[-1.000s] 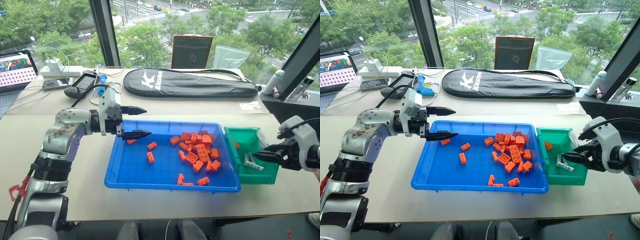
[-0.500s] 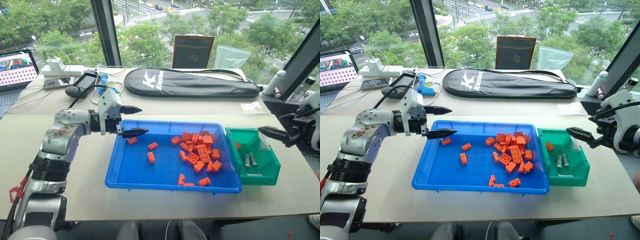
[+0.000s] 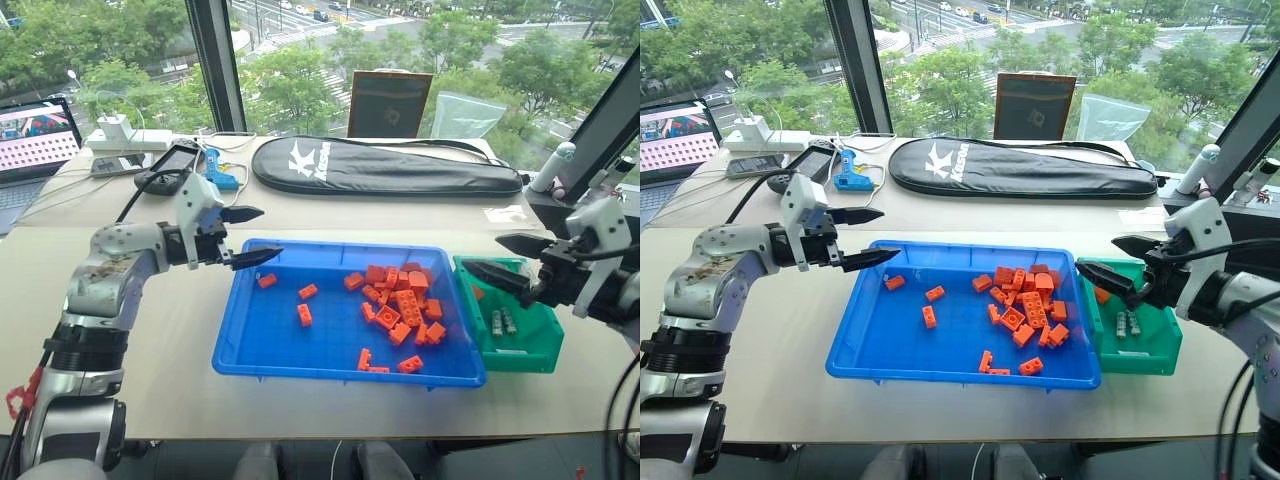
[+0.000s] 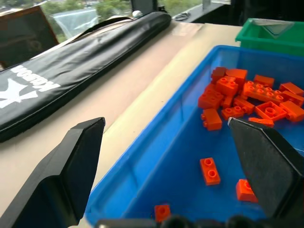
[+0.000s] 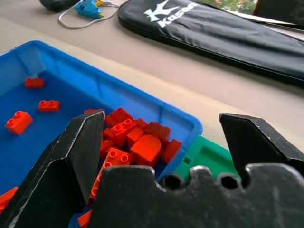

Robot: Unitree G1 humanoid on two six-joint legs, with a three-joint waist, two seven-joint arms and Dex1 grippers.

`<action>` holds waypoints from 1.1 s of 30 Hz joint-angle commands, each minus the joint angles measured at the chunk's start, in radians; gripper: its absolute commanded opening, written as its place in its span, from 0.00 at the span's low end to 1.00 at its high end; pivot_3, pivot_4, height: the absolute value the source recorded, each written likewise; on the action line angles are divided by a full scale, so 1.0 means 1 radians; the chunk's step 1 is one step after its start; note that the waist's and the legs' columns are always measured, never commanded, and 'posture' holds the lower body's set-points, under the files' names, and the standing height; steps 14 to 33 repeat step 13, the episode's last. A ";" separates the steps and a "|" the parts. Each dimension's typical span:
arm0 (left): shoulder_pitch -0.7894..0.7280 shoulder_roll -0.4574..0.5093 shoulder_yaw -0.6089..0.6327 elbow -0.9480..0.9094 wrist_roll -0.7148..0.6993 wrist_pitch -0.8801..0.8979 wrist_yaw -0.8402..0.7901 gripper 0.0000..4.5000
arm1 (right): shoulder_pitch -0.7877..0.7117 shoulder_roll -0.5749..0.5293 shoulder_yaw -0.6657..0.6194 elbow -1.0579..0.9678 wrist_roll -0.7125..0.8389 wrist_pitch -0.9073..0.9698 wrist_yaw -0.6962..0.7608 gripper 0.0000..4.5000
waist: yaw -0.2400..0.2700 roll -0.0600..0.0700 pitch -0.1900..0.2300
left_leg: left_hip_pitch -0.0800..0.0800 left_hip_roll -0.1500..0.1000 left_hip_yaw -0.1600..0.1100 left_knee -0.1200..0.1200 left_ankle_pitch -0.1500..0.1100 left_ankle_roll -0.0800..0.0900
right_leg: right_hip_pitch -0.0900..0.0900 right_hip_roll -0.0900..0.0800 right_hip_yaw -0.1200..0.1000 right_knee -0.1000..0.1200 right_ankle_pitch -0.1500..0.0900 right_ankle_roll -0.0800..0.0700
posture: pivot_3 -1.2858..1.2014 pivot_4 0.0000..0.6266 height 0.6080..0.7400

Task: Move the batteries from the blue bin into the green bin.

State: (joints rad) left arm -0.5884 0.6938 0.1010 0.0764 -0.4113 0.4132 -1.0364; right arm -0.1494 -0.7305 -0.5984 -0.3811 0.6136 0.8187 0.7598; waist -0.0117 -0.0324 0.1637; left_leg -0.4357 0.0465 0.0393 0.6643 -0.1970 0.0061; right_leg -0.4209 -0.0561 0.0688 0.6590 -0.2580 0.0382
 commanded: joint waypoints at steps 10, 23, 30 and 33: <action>0.058 -0.008 0.031 -0.014 -0.029 0.006 0.016 1.00 | 0.064 0.024 -0.030 0.084 -0.022 -0.235 -0.006 1.00 | -0.004 0.000 0.000 | 0.003 0.000 0.001 0.000 0.001 0.000 | 0.001 0.000 0.000 0.003 0.000 0.000 | 0.52 0.24 0.95; 0.054 -0.012 0.031 -0.006 -0.031 0.009 0.018 1.00 | 0.068 0.012 -0.023 0.092 -0.026 -0.247 -0.004 1.00 | -0.005 0.000 0.000 | 0.003 0.000 0.001 0.000 0.001 0.000 | 0.001 0.000 0.001 0.003 0.000 0.000 | 0.52 0.24 0.95; 0.054 -0.012 0.031 -0.006 -0.031 0.009 0.018 1.00 | 0.068 0.012 -0.023 0.092 -0.026 -0.247 -0.004 1.00 | -0.005 0.000 0.000 | 0.003 0.000 0.001 0.000 0.001 0.000 | 0.001 0.000 0.001 0.003 0.000 0.000 | 0.52 0.24 0.95; 0.054 -0.012 0.031 -0.006 -0.031 0.009 0.018 1.00 | 0.068 0.012 -0.023 0.092 -0.026 -0.247 -0.004 1.00 | -0.005 0.000 0.000 | 0.003 0.000 0.001 0.000 0.001 0.000 | 0.001 0.000 0.001 0.003 0.000 0.000 | 0.52 0.24 0.95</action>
